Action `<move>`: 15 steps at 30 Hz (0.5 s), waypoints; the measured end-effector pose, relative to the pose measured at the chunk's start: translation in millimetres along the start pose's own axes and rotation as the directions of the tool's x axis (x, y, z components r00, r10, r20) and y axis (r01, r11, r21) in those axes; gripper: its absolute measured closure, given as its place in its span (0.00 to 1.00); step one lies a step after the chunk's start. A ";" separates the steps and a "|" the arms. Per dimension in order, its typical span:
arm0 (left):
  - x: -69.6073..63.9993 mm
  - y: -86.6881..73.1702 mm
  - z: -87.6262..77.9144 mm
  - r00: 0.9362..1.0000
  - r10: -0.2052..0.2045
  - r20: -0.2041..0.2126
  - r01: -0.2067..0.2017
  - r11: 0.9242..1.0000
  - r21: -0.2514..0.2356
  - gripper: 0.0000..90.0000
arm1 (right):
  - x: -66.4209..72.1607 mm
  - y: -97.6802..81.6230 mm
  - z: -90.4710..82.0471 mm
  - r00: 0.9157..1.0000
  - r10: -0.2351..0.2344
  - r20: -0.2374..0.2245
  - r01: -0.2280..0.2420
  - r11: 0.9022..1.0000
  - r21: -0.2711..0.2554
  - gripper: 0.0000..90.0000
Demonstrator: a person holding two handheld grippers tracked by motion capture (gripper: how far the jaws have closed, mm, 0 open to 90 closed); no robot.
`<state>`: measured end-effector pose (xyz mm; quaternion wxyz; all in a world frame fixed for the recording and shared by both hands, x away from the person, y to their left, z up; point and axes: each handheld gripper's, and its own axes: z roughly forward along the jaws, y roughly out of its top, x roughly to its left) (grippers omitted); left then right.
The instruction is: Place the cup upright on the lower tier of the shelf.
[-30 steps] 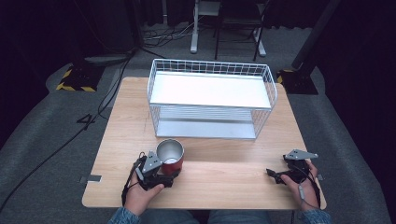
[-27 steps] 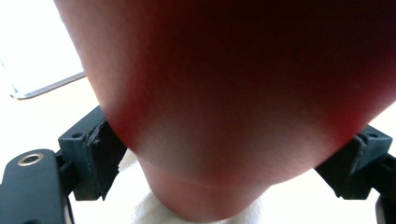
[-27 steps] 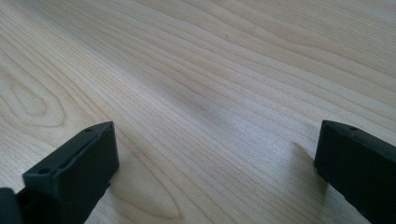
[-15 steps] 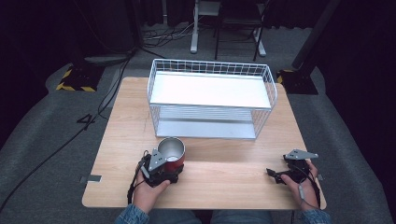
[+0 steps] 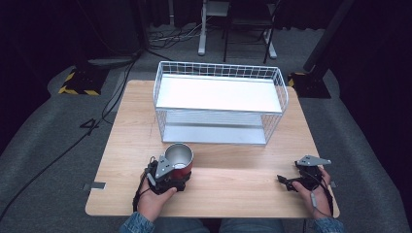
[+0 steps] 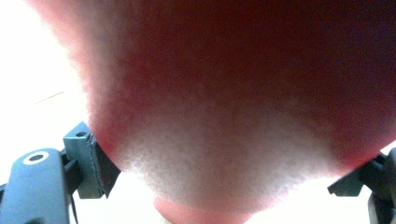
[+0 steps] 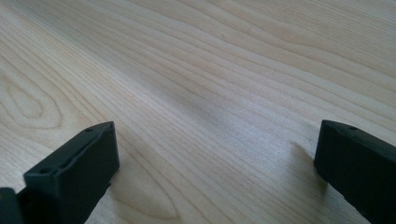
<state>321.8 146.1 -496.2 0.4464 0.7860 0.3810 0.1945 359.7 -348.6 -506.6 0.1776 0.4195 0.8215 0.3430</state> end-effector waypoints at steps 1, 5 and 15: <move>-0.3 0.5 -0.1 1.000 0.002 0.004 -0.002 1.000 0.001 0.18 | 0.1 0.0 0.0 1.000 0.001 0.000 -0.001 1.000 0.000 0.00; -1.4 4.1 -1.8 1.000 0.007 0.008 -0.007 1.000 0.001 0.18 | 0.0 0.0 0.0 1.000 -0.001 0.000 0.001 1.000 -0.001 0.00; 1.0 20.9 -8.9 1.000 -0.008 0.020 0.009 1.000 -0.021 0.18 | 0.0 0.0 0.0 1.000 0.000 0.000 0.000 1.000 0.000 0.00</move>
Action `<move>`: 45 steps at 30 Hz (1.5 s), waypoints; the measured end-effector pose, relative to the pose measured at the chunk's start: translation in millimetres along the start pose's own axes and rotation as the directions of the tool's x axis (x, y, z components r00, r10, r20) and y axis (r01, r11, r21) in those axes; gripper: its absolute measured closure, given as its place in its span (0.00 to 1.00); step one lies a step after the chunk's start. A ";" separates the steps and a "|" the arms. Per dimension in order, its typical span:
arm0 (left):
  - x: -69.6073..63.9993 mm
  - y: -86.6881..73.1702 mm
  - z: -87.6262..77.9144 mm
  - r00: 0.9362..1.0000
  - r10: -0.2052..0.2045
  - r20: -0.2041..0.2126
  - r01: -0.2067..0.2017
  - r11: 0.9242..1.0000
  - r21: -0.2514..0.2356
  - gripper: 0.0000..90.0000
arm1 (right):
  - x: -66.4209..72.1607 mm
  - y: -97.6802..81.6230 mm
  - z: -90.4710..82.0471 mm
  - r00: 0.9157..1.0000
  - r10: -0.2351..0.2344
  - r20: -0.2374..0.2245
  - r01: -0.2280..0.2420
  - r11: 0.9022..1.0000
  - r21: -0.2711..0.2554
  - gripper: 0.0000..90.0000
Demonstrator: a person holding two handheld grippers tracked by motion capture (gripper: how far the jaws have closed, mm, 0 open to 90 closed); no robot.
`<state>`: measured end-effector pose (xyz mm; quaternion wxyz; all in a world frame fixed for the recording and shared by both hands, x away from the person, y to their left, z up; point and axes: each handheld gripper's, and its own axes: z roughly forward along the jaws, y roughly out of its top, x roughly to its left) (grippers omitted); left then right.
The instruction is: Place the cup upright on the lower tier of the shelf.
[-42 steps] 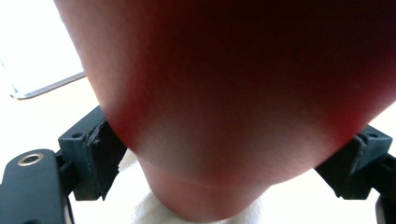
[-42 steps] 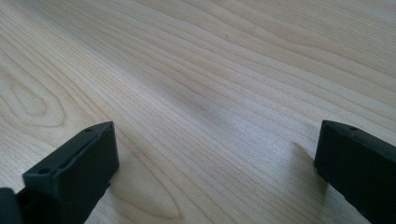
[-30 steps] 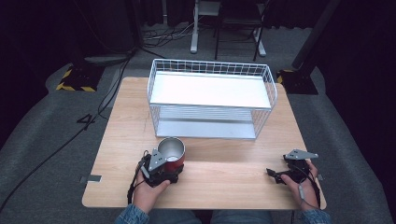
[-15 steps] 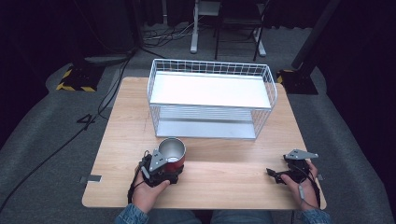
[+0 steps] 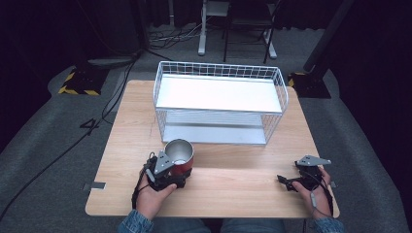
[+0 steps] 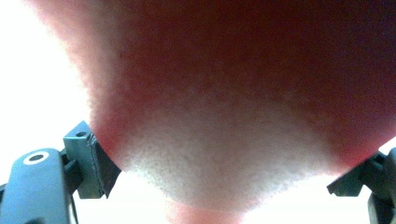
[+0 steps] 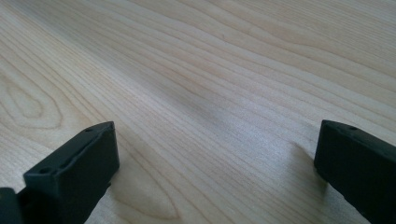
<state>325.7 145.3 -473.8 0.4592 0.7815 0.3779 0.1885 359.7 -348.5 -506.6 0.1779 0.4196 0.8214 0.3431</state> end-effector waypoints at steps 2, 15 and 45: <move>-0.3 4.5 -0.2 1.000 0.001 0.003 -0.001 1.000 -0.005 0.18 | 0.0 0.0 0.0 1.000 0.001 0.001 -0.001 1.000 0.001 0.00; -7.8 43.1 11.5 0.999 0.042 0.024 -0.041 0.998 -0.049 0.18 | 0.2 1.4 1.4 1.000 0.008 0.008 -0.008 1.000 0.000 0.00; -11.7 70.0 98.9 1.000 0.011 -0.018 -0.013 0.995 -0.099 0.18 | 0.4 1.7 1.8 1.000 0.011 0.008 -0.011 1.000 -0.001 0.00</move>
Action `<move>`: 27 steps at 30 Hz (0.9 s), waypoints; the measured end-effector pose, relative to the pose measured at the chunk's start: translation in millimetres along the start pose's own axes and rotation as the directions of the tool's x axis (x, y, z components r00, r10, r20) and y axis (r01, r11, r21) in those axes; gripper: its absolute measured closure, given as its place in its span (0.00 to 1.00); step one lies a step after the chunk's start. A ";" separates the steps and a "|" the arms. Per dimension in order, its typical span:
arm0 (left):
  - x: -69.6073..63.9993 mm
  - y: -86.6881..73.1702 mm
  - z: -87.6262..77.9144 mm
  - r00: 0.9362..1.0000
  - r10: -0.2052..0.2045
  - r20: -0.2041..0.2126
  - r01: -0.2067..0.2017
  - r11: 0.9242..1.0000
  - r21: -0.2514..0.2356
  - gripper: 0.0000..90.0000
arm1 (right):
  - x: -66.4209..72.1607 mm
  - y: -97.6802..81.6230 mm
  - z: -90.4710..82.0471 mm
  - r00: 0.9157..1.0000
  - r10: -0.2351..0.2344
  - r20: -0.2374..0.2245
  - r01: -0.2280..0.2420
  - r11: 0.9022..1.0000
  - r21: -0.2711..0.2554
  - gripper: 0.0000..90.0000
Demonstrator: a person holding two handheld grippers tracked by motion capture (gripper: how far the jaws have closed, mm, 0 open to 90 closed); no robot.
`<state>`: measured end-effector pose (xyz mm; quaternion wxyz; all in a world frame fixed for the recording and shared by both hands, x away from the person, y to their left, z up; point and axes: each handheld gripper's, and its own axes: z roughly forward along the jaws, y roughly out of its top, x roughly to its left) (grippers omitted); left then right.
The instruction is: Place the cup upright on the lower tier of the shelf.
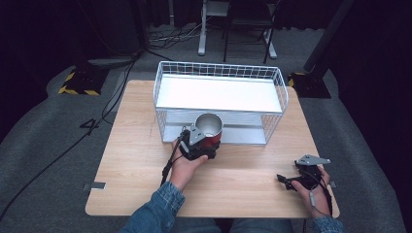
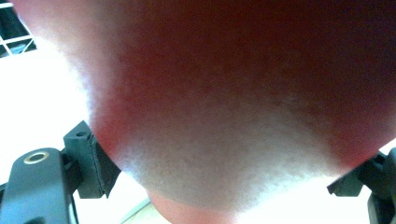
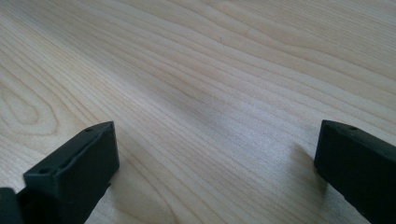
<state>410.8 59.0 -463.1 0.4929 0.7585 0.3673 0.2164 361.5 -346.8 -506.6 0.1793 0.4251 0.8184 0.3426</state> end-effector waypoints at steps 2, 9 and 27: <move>0.7 -1.1 6.4 1.000 -0.012 -0.005 0.012 1.000 -0.004 0.18 | 0.0 0.0 0.0 1.000 0.000 0.000 0.000 1.000 0.000 0.00; 8.6 3.0 24.6 0.999 -0.009 -0.049 0.008 1.000 -0.021 0.18 | 0.0 0.0 0.0 1.000 0.000 0.000 0.000 1.000 0.000 0.00; 16.5 20.7 63.6 1.000 -0.009 -0.025 0.009 1.000 -0.013 0.18 | 0.0 0.0 0.0 1.000 0.000 0.000 0.000 1.000 0.000 0.00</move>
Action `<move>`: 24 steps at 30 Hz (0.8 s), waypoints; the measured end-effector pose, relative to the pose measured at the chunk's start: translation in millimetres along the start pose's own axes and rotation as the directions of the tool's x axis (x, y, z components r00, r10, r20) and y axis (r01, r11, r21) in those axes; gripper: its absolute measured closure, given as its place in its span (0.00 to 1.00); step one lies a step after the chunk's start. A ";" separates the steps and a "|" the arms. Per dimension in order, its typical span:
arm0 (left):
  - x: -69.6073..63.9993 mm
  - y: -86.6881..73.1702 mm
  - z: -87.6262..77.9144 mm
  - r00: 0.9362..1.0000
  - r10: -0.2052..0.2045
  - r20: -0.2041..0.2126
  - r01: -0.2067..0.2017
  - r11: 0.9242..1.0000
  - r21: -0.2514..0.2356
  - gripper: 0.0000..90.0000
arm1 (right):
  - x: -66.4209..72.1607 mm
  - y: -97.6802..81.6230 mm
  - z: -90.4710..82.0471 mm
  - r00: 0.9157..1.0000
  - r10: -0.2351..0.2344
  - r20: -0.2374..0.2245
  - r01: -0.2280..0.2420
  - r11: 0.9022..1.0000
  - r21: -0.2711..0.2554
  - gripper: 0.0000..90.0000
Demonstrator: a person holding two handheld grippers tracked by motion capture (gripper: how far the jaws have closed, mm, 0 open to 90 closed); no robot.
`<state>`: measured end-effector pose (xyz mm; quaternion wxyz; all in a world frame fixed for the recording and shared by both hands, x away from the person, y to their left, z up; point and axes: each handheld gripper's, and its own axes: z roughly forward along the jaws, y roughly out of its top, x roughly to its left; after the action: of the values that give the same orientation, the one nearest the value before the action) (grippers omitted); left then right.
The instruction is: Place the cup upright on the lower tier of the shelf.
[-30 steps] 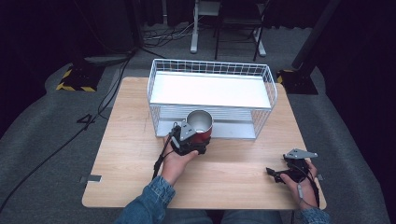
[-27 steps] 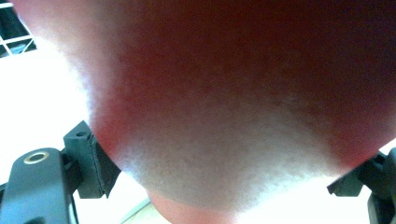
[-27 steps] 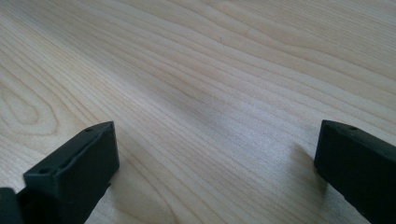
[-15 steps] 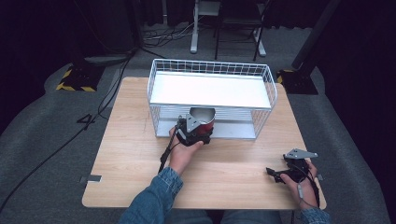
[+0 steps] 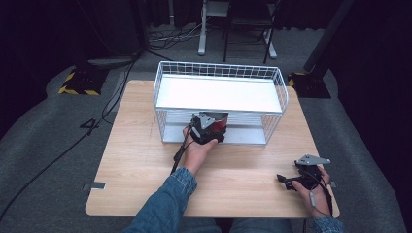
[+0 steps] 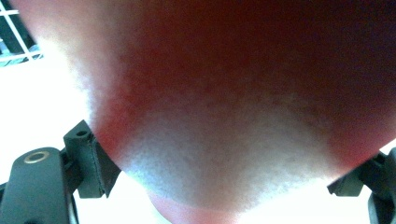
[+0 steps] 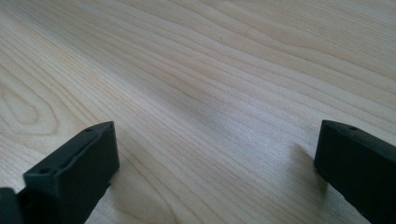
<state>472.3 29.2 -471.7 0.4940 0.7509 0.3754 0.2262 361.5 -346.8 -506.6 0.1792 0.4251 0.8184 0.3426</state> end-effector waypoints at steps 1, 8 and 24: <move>-0.7 0.9 2.8 1.000 -0.007 -0.015 0.007 1.000 -0.003 0.18 | 0.0 0.0 0.0 1.000 0.000 0.000 0.000 1.000 0.000 0.00; -2.6 3.2 19.2 0.994 -0.057 -0.090 0.058 0.998 0.017 0.18 | 0.0 0.0 0.0 1.000 0.000 0.000 0.000 1.000 0.000 0.00; -3.9 2.5 32.2 0.992 -0.064 -0.107 0.073 0.994 0.086 0.17 | 0.1 -0.1 0.0 1.000 -0.009 -0.005 0.009 1.000 0.000 0.00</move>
<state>493.7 7.1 -482.5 0.4472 0.7461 0.4360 0.2309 361.4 -346.7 -506.6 0.1790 0.4204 0.8208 0.3429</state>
